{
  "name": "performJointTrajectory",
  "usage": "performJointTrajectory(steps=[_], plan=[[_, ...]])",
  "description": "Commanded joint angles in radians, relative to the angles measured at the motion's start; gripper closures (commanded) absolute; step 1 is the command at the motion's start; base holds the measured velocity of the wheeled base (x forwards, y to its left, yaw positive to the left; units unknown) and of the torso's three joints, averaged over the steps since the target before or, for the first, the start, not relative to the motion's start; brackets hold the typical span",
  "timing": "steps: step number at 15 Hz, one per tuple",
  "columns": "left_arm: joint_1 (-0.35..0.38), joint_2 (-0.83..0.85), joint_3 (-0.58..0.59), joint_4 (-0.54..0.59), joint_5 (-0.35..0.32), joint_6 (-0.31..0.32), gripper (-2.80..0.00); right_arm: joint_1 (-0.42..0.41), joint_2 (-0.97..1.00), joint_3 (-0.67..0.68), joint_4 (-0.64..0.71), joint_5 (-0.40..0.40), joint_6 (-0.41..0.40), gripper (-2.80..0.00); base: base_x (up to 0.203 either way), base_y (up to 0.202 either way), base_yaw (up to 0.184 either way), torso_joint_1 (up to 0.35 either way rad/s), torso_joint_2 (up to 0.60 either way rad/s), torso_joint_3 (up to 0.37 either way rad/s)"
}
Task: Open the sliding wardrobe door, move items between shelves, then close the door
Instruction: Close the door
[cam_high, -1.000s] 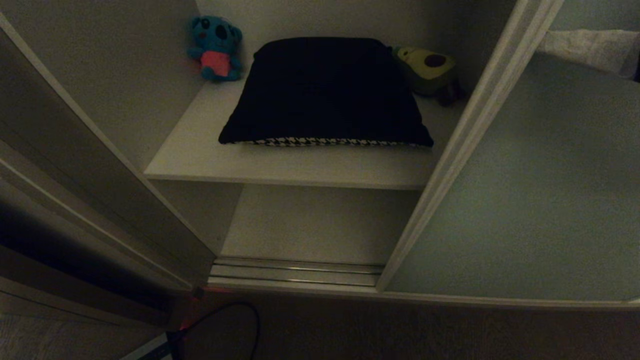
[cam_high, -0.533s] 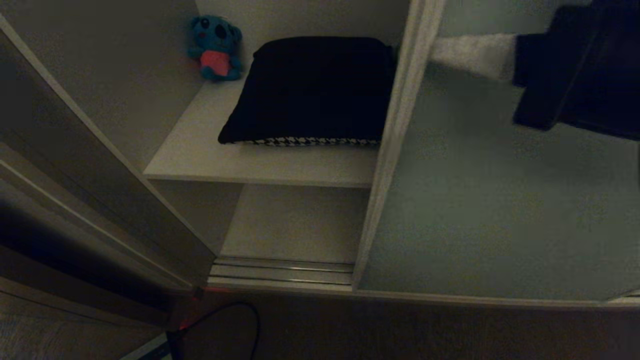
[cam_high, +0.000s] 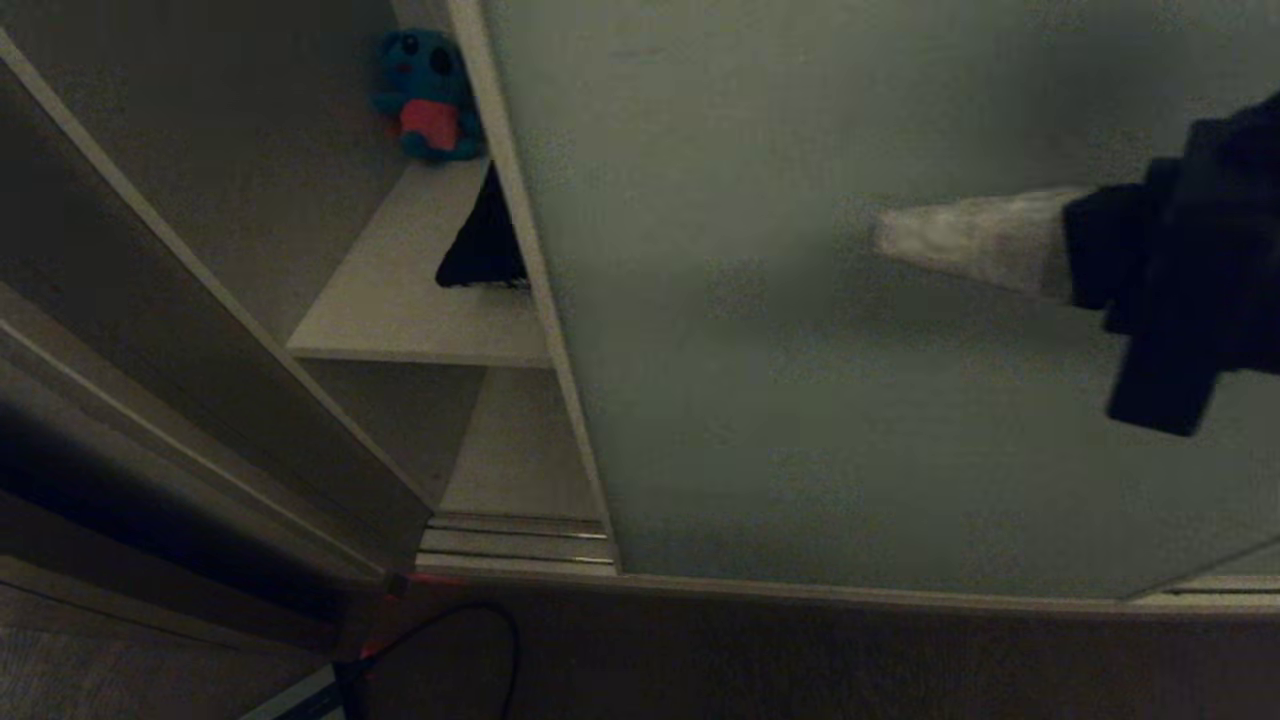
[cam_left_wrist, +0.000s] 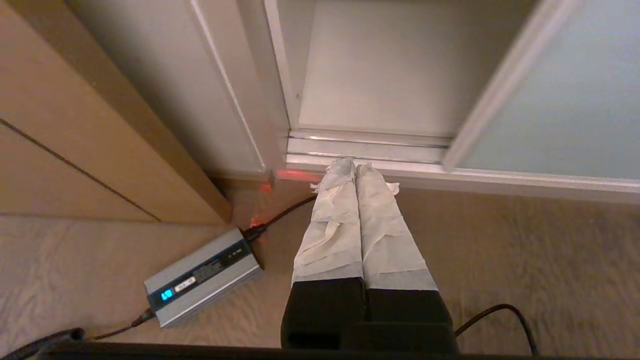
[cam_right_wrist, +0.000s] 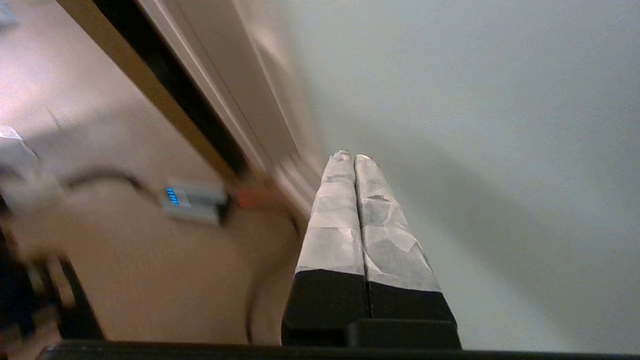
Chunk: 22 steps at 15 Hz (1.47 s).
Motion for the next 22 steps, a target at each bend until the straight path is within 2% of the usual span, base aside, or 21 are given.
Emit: performJointTrajectory(steps=[1, 3, 7, 8, 9, 11, 12, 14, 17, 19, 20, 21, 22], plan=[[-0.002, -0.001, 0.0, 0.0, 0.0, -0.001, 0.0, -0.073, -0.135, 0.025, 0.146, 0.002, -0.002, 0.0, 0.0, 0.0, 0.0, 0.0, 0.0, 0.0], [-0.001, -0.001, 0.0, 0.0, 0.0, -0.001, 0.0, -0.225, -0.22, 0.064, 0.29, 0.036, -0.003, 0.0, 0.0, 0.0, 0.0, 0.0, 0.0, 0.0], [-0.001, -0.001, 0.0, 0.0, 0.0, -0.001, 0.0, -0.69, -0.366, 0.132, 0.567, 0.187, -0.024, 0.0, 0.0, 0.0, 0.0, 0.0, 0.0, 0.0], [-0.002, -0.001, 0.0, 0.0, 0.0, -0.001, 0.0, -0.783, -0.418, 0.158, 0.632, 0.231, -0.027, 0.0, 0.0, 0.0, 0.0, 0.0, 0.0, 0.0], [-0.001, -0.001, 0.0, 0.0, 0.0, -0.001, 0.0, -0.835, -0.48, 0.201, 0.672, 0.254, -0.022, 0.0, 0.0, 0.0, 0.0, 0.0, 0.0, 0.0], [-0.002, -0.001, 0.0, 0.0, 0.0, 0.001, 0.0, -0.856, -0.582, 0.33, 0.692, 0.228, -0.001, 0.0, 0.0, 0.0, 0.0, 0.0, 0.0, 0.0], [-0.002, -0.001, 0.0, 0.0, 0.0, -0.001, 0.0, -0.877, -0.622, 0.404, 0.671, 0.194, 0.004, 0.0, 0.0, 0.0, 0.0, 0.0, 0.0, 0.0], [-0.002, -0.001, 0.0, 0.0, 0.0, 0.0, 0.0, -0.971, -0.685, 0.544, 0.553, 0.126, 0.005, 0.0, 0.0, 0.0, 0.0, 0.0, 0.0, 0.0], [-0.002, -0.001, 0.0, 0.0, 0.0, 0.001, 0.0, -1.112, -0.694, 0.715, 0.31, -0.159, 0.026, 0.0, 0.0, 0.0, 0.0, 0.0, 0.0, 0.0], [-0.002, -0.001, 0.0, 0.0, 0.0, -0.001, 0.0, -1.25, -0.634, 0.763, 0.163, -0.192, 0.051, 0.0, 0.0, 0.0, 0.0, 0.0, 0.0, 0.0], [-0.002, -0.001, 0.0, 0.0, 0.0, -0.001, 0.0, -1.301, -0.602, 0.777, 0.078, -0.164, 0.061, 0.0, 0.0, 0.0, 0.0, 0.0, 0.0, 0.0], [0.0, -0.001, 0.0, 0.0, 0.0, -0.001, 0.0, -1.31, -0.599, 0.792, 0.056, -0.136, 0.064, 0.0, 0.0, 0.0, 0.0, 0.0, 0.0, 0.0], [-0.002, -0.001, 0.0, 0.0, 0.0, -0.001, 0.0, -1.276, -0.63, 0.811, 0.055, -0.122, 0.063, 0.0, 0.0, 0.0, 0.0, 0.0, 0.0, 0.0]])
